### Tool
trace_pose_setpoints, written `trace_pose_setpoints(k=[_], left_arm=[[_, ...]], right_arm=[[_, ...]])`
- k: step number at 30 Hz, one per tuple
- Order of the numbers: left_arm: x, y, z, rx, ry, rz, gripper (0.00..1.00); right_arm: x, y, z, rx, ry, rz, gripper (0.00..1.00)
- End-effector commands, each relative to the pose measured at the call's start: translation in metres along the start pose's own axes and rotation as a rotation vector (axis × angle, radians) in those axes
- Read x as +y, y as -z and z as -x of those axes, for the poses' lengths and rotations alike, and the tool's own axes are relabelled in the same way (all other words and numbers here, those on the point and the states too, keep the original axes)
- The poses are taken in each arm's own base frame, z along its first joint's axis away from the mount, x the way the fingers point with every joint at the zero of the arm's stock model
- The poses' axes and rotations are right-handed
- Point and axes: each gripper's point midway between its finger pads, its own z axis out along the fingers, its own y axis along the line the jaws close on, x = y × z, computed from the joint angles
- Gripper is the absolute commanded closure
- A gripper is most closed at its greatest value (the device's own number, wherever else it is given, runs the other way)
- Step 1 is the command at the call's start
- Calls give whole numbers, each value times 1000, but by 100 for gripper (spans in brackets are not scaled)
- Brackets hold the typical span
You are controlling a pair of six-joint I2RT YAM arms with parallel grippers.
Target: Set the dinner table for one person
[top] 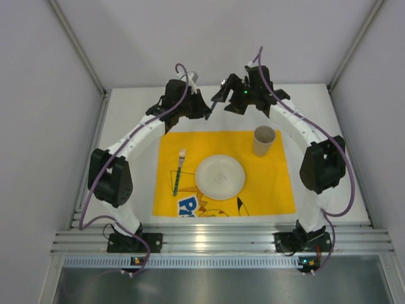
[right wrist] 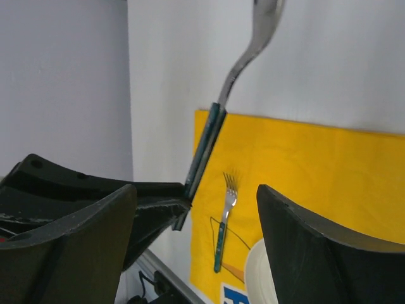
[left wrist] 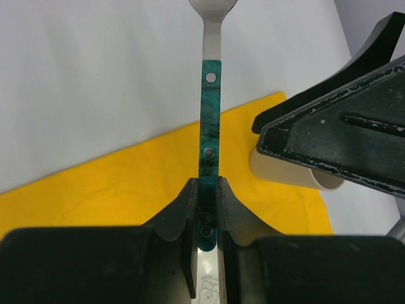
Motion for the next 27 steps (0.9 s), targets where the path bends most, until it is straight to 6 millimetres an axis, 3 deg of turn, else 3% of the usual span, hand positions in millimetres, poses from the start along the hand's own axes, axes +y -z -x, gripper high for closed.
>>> trace_pose_setpoints(k=[1,6,8,12,13,17,18,20,22,23,24,26,27], left_arm=[[-28,33,32,-93,-23,-66,100],[-35,46,37,-111,-13,-76,100],[-38,50,38,-114,-10,-80,100],[-38,52,33,-104,2,-85,100],[-39,54,33,-107,5,-90,100],[-39,53,26,-89,12,-97,100],[-39,53,22,-82,15,-97,100],[-36,50,16,-60,30,-94,89],[-35,47,9,-37,36,-92,63],[-31,46,3,-17,46,-72,42],[-28,46,2,-16,46,-56,30],[-12,50,1,-22,36,31,20],[-5,55,4,-37,27,68,6]], right_arm=[[50,-2,14,-38,31,147,23],[33,-26,2,0,29,100,32],[27,-31,0,9,33,85,49],[25,-32,1,8,57,66,69],[24,-31,1,7,69,63,78],[29,-20,8,-15,91,46,100],[36,-15,15,-33,102,53,100],[40,-5,24,-50,109,45,100],[55,8,39,-86,127,73,100],[60,18,43,-93,134,75,100],[68,29,53,-115,147,90,100],[72,50,52,-92,169,92,100],[67,60,55,-89,189,86,100]])
